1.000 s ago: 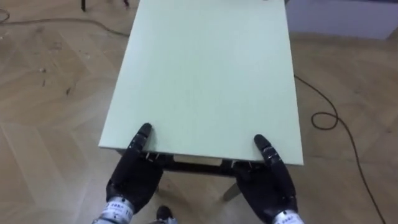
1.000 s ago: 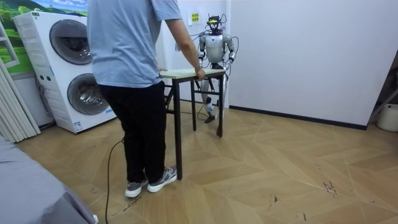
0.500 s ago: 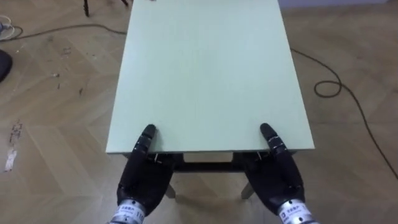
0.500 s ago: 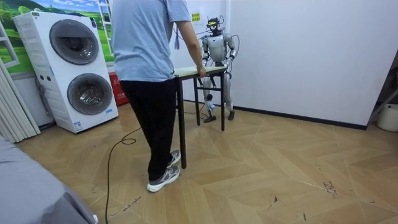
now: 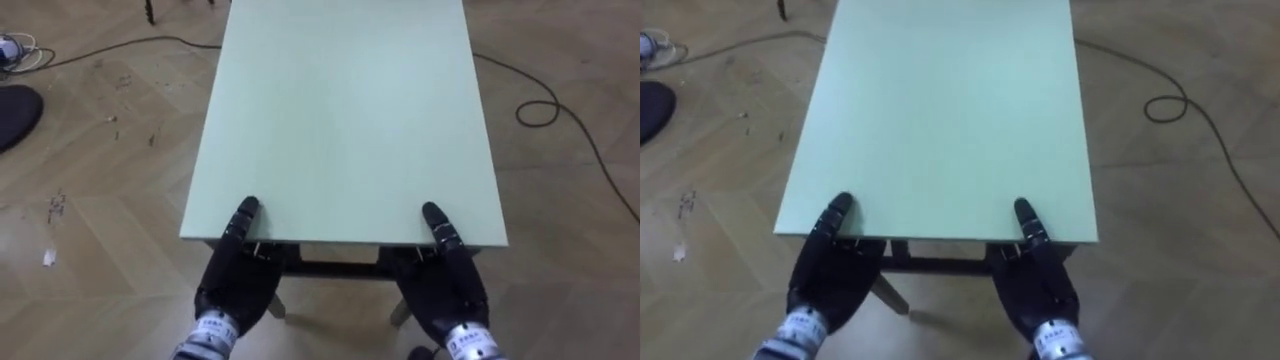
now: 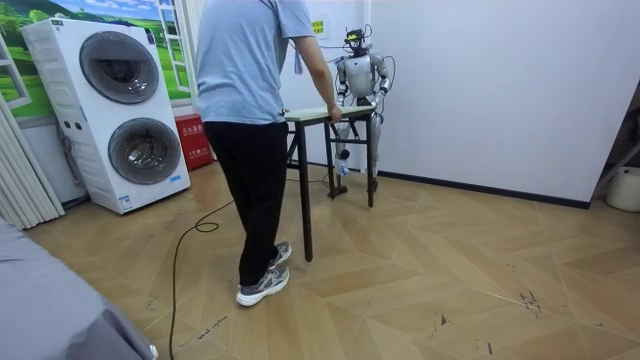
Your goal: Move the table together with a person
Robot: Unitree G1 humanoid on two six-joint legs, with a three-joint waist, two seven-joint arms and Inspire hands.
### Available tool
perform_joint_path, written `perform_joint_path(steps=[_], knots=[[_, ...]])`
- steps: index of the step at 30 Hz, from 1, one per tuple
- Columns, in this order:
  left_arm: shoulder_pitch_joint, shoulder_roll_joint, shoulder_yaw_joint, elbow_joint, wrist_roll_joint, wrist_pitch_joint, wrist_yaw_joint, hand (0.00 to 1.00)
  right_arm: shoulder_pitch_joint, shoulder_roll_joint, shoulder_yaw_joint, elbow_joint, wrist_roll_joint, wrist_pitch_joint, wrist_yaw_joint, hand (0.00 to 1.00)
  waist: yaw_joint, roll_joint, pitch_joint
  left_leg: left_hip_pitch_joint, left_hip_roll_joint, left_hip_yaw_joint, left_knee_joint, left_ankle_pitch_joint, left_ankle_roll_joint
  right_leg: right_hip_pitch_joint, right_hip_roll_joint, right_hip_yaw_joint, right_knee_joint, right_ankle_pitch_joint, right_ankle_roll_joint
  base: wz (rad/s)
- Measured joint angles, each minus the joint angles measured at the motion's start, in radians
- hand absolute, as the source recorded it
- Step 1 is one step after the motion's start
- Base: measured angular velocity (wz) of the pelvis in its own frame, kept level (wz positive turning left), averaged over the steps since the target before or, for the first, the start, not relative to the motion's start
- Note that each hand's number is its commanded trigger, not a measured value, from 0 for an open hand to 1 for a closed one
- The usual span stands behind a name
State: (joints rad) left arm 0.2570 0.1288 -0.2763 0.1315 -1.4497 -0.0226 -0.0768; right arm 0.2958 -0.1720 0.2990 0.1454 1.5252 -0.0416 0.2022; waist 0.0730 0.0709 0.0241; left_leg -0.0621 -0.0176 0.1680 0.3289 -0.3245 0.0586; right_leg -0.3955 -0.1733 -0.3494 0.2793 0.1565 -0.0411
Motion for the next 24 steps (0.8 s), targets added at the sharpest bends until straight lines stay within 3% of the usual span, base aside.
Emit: perform_joint_path(steps=[2,4,5,6,7,8,10,12,13,17,24], knots=[[0.020,0.000,-0.001,0.000,0.002,0.004,-0.006,1.00,0.015,0.000,-0.009,0.005,0.000,0.018,0.000,1.00,-0.036,-0.015,0.0001,-0.010,-0.012,-0.017,0.001,0.023,0.013,0.007,-0.002,0.066,-0.007,0.045,0.063,0.37],[0.029,0.005,-0.001,0.001,0.009,0.005,-0.013,1.00,0.022,-0.001,-0.017,0.008,-0.001,0.036,0.000,1.00,-0.049,-0.027,0.0024,-0.020,-0.012,-0.014,0.005,0.036,0.019,0.006,-0.011,0.099,0.028,0.038,0.087,0.31],[0.031,0.003,-0.003,0.003,0.021,0.013,-0.012,1.00,0.042,-0.004,-0.021,0.007,0.001,0.036,0.005,1.00,-0.052,-0.029,0.0020,-0.020,-0.003,-0.012,0.005,0.045,0.018,0.009,-0.029,0.103,0.152,-0.074,0.098,0.36],[0.034,0.003,-0.003,0.002,0.026,0.015,-0.013,1.00,0.049,-0.002,-0.021,0.007,0.003,0.035,0.009,1.00,-0.054,-0.032,0.0016,-0.022,0.002,-0.010,0.005,0.050,0.015,0.017,-0.035,0.102,0.213,-0.130,0.093,0.28],[0.043,0.004,-0.003,0.002,0.036,0.014,-0.019,1.00,0.058,-0.002,-0.019,0.007,0.004,0.034,0.009,1.00,-0.050,-0.036,0.0011,-0.024,0.007,-0.014,0.003,0.058,0.012,0.050,-0.041,0.105,0.296,-0.221,0.091,0.08],[0.058,0.005,0.000,0.001,0.039,0.013,-0.030,1.00,0.064,-0.003,-0.013,0.007,0.006,0.033,0.009,1.00,-0.045,-0.043,-0.0021,-0.023,0.008,-0.012,-0.007,0.068,0.007,0.104,-0.038,0.112,0.308,-0.293,0.105,0.00],[0.069,0.009,0.002,0.000,0.040,0.012,-0.044,1.00,0.064,0.000,-0.001,0.007,0.005,0.028,0.010,1.00,-0.037,-0.056,-0.0017,-0.023,0.007,-0.011,-0.014,0.079,-0.003,0.162,-0.016,0.132,0.235,-0.328,0.112,-0.09],[0.075,0.006,0.003,-0.006,0.047,0.007,-0.044,1.00,0.064,-0.004,0.014,0.007,0.011,0.011,0.013,1.00,-0.010,-0.065,-0.0056,-0.018,0.011,-0.002,-0.038,0.095,-0.014,0.188,0.010,0.141,0.148,-0.322,0.096,-0.25],[0.075,0.005,0.003,-0.009,0.049,0.007,-0.044,1.00,0.063,-0.004,0.016,0.007,0.011,0.007,0.014,1.00,0.010,-0.066,-0.0057,-0.016,0.023,0.008,-0.054,0.106,-0.021,0.198,0.032,0.145,0.104,-0.299,0.076,-0.29],[0.085,0.019,0.010,-0.022,0.048,-0.003,-0.044,1.00,0.060,-0.014,0.051,0.007,0.024,-0.016,0.014,1.00,0.061,-0.087,-0.0096,-0.008,0.056,0.020,-0.096,0.141,-0.044,0.236,0.090,0.144,-0.037,-0.222,0.049,-0.16],[0.109,0.017,0.006,-0.024,0.049,-0.033,-0.056,1.00,0.056,-0.026,0.094,0.008,0.025,-0.052,0.023,1.00,0.084,-0.098,-0.0066,-0.029,0.074,-0.010,-0.098,0.152,-0.058,0.253,0.103,0.093,-0.080,-0.208,0.035,0.14]])
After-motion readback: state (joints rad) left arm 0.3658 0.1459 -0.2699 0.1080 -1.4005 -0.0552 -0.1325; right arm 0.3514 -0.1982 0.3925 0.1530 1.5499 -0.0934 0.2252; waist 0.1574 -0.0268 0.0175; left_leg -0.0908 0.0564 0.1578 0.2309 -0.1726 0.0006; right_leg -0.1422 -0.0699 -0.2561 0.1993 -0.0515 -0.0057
